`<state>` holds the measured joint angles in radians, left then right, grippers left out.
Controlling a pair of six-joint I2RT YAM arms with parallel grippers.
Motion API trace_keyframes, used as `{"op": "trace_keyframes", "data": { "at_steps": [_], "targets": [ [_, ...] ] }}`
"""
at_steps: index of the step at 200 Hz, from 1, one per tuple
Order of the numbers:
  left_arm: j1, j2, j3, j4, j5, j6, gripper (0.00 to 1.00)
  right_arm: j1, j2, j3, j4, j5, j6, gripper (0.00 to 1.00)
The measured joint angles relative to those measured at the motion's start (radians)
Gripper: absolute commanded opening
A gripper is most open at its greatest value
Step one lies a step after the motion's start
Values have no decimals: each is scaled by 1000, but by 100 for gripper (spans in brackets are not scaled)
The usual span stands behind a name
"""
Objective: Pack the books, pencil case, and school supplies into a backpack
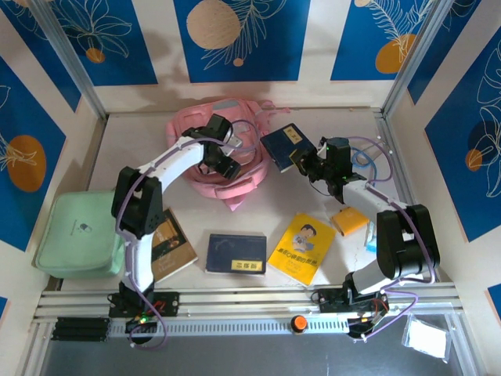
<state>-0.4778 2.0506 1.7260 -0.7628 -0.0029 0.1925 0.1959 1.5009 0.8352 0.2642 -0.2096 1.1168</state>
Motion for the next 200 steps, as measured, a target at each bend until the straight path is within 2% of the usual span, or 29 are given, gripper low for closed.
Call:
{"op": "trace_keyframes", "data": {
  "at_steps": [29, 70, 90, 119, 193, 200],
  "targets": [
    [0, 58, 72, -55, -57, 77, 68, 1, -20, -6, -4, -3, -18, 0],
    [0, 136, 169, -100, -90, 112, 65, 1, -38, -13, -4, -4, -19, 0],
    [0, 177, 217, -124, -100, 121, 60, 4, -38, -13, -5, -3, -24, 0],
    [-2, 195, 234, -147, -103, 123, 48, 10, -39, -13, -12, -3, -31, 0],
    [-2, 167, 223, -120, -106, 98, 0, 6, -56, -13, -44, 8, -44, 0],
    [-2, 153, 213, -112, -106, 100, 0, 4, -64, -13, -50, 13, -47, 0]
  ]
}}
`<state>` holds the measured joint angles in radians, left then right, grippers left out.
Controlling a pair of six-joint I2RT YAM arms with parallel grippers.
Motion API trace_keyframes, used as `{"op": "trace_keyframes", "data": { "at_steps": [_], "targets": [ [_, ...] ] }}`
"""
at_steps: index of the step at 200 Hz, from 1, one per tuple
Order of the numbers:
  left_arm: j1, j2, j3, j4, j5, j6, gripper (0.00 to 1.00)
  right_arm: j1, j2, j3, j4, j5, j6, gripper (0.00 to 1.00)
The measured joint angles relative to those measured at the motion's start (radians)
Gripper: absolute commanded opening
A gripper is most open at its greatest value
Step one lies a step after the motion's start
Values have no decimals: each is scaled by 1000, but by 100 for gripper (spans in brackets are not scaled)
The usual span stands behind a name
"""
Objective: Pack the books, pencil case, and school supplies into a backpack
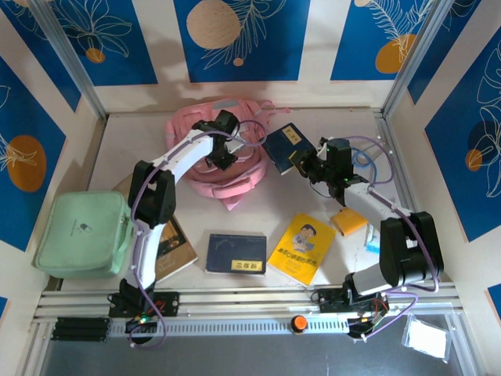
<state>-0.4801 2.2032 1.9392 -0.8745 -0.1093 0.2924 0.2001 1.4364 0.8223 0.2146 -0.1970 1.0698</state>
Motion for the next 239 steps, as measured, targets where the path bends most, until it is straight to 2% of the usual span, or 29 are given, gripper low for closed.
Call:
{"op": "trace_keyframes", "data": {
  "at_steps": [65, 107, 138, 184, 239],
  "targets": [
    [0, -191, -94, 105, -1, -77, 0, -74, -79, -19, -45, 21, -48, 0],
    [0, -292, -140, 178, 5, -157, 0, -66, -80, -22, -81, -1, -72, 0],
    [0, -308, -145, 194, 13, -181, 0, -41, -98, -43, -91, 1, -80, 0],
    [0, -306, -149, 195, 38, -206, 0, -40, -208, -59, -183, 79, -102, 0],
    [0, -294, -144, 195, 70, -223, 0, -37, -217, -59, -178, 6, -130, 0]
  ]
}}
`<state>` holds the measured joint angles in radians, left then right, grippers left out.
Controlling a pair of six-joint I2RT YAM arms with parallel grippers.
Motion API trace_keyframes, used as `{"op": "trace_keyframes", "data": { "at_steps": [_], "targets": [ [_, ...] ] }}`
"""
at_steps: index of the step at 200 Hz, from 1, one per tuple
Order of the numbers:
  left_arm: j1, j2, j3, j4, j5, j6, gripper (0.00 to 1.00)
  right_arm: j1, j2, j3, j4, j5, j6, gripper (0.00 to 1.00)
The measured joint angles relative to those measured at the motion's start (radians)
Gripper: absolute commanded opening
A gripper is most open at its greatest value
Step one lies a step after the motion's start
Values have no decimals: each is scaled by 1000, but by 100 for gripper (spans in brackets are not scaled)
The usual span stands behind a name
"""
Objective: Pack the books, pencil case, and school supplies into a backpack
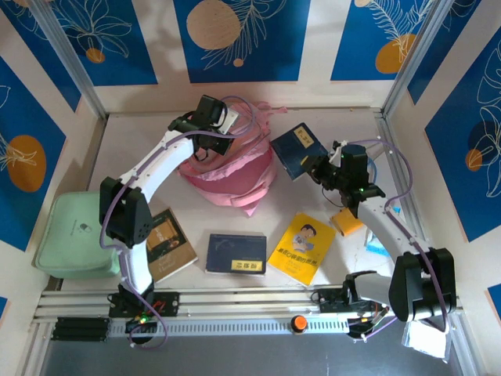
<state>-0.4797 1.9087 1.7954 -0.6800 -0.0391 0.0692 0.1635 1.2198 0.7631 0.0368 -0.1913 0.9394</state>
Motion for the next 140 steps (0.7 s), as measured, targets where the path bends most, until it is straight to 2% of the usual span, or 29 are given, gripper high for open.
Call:
{"op": "trace_keyframes", "data": {
  "at_steps": [54, 81, 140],
  "targets": [
    [0, 0, 6, 18, -7, -36, 0, 50, 50, -42, -17, 11, 18, 0],
    [-2, -3, 6, 34, -1, -36, 0, 84, 135, -6, -12, -33, 2, 0],
    [-9, -65, 6, 77, 14, -61, 0, 164, 350, 133, 171, -152, 75, 0]
  ]
}}
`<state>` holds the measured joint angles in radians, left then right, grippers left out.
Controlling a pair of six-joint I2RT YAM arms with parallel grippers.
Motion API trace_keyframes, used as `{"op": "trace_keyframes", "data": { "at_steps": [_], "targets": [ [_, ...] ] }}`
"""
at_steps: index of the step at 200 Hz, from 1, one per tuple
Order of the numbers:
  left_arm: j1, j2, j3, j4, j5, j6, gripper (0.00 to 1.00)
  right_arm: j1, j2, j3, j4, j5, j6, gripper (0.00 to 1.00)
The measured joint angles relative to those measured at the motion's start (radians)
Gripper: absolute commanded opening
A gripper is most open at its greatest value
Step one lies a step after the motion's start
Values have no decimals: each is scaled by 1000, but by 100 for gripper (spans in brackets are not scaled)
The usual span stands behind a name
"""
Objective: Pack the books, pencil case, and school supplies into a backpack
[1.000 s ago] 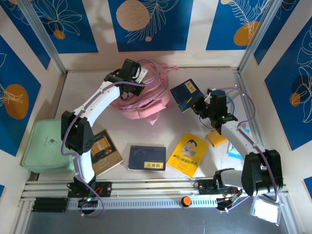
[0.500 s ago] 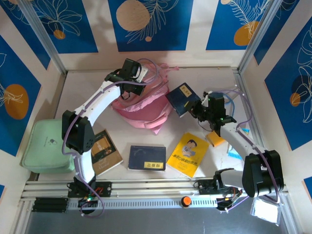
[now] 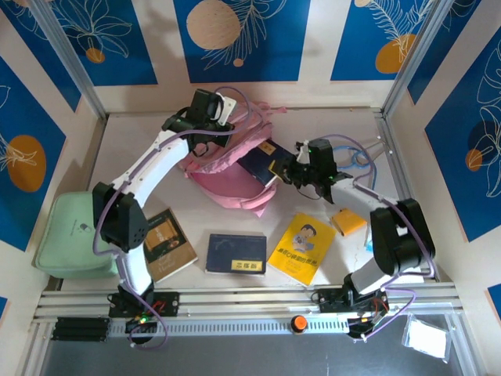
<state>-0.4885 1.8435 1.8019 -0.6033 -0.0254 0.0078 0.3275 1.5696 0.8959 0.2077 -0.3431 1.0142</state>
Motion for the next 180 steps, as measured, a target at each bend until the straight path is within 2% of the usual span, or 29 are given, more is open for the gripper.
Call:
{"op": "trace_keyframes", "data": {
  "at_steps": [72, 155, 180],
  "targets": [
    [-1, -65, 0, 46, 2, -61, 0, 104, 306, 262, 99, 56, 131, 0],
    [-1, -65, 0, 50, 13, -113, 0, 172, 530, 495, 76, 185, 248, 0],
    [-1, -65, 0, 57, 16, -125, 0, 183, 595, 576, 59, 228, 269, 8]
  ]
}}
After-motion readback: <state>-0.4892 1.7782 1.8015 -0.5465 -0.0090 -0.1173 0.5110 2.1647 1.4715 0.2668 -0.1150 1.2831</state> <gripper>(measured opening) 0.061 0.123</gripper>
